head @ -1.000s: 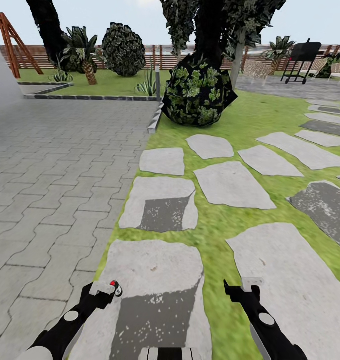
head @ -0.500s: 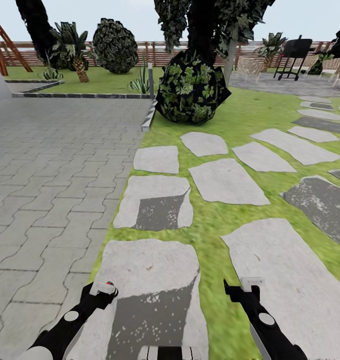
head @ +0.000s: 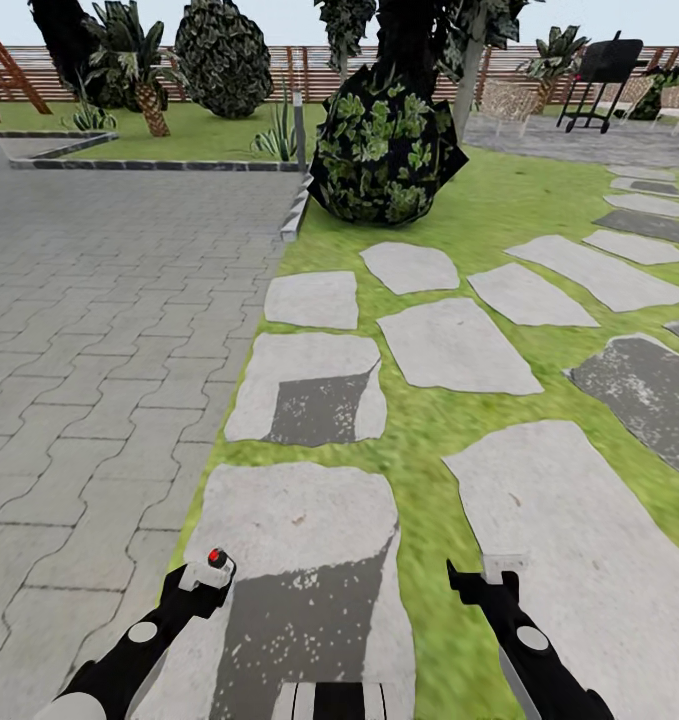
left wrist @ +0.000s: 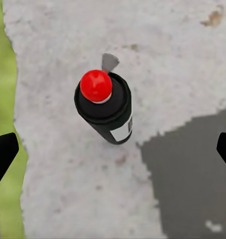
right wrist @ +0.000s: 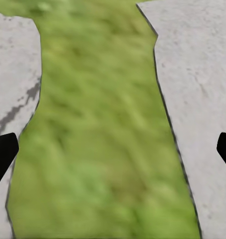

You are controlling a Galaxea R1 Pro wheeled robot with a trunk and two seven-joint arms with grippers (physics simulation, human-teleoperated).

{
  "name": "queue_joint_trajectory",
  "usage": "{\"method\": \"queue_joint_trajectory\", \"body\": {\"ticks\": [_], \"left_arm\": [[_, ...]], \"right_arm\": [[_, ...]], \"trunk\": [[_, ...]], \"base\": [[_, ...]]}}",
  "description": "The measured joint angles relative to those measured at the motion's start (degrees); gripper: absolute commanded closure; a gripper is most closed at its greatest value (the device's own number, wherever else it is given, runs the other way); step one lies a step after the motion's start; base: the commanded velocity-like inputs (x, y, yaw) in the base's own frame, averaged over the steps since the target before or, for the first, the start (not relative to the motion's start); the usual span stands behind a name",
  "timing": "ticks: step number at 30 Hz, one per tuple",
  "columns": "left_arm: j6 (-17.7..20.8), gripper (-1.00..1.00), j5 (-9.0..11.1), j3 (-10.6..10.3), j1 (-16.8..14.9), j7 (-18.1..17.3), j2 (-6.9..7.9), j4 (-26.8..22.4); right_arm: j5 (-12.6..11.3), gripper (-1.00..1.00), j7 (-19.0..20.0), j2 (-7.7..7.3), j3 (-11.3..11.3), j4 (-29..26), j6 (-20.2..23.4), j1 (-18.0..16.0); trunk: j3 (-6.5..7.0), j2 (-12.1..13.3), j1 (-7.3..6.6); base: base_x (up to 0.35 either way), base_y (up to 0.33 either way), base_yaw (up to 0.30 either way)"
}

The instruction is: In the garden, pick up the pesticide atomizer on the floor and spray pesticide onto both trees until each tree trunk is fully covered.

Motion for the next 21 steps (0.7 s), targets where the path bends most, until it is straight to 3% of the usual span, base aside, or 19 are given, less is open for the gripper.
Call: {"method": "queue_joint_trajectory", "body": {"ticks": [21], "left_arm": [[-0.01,-1.00,0.01,0.08,0.00,0.00,0.03,0.00]], "right_arm": [[-0.02,-1.00,0.00,0.00,0.02,0.00,-0.02,0.00]], "trunk": [[-0.09,0.00,0.00]], "base": [[0.062,0.000,0.000]]}}
